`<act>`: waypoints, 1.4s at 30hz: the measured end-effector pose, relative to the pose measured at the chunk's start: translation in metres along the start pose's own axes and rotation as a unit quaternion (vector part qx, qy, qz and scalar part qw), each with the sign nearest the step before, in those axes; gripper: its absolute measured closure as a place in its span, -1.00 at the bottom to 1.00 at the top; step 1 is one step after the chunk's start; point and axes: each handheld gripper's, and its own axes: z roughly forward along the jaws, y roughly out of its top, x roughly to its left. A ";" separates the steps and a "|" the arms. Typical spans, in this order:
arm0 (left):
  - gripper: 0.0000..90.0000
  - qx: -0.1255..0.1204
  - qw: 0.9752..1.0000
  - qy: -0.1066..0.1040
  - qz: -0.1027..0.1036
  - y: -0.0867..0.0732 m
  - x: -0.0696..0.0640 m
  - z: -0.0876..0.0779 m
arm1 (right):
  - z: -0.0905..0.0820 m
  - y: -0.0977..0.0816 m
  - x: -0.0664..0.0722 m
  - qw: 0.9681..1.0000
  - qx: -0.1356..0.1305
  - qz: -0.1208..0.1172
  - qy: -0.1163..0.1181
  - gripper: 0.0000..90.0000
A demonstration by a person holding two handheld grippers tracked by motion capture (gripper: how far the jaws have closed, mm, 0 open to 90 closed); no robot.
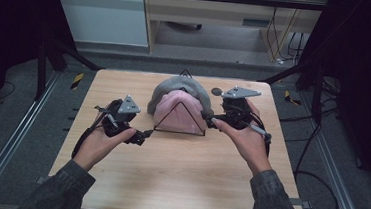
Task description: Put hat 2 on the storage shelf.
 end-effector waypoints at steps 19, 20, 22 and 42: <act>-0.91 0.041 0.999 0.022 0.000 -0.059 0.011 0.006 | -0.018 -0.066 -0.014 0.999 0.052 -0.003 -0.008 -0.79; -0.91 0.045 0.999 0.020 -0.001 -0.063 0.012 0.008 | -0.018 -0.070 -0.015 0.999 0.054 -0.003 -0.008 -0.79; -0.90 0.056 0.998 0.015 -0.002 -0.071 0.014 0.014 | -0.017 -0.081 -0.017 0.998 0.062 0.003 -0.009 -0.79; -0.90 0.099 0.994 -0.001 -0.036 -0.118 0.024 0.043 | 0.008 -0.158 -0.033 0.989 0.129 0.066 0.001 -0.77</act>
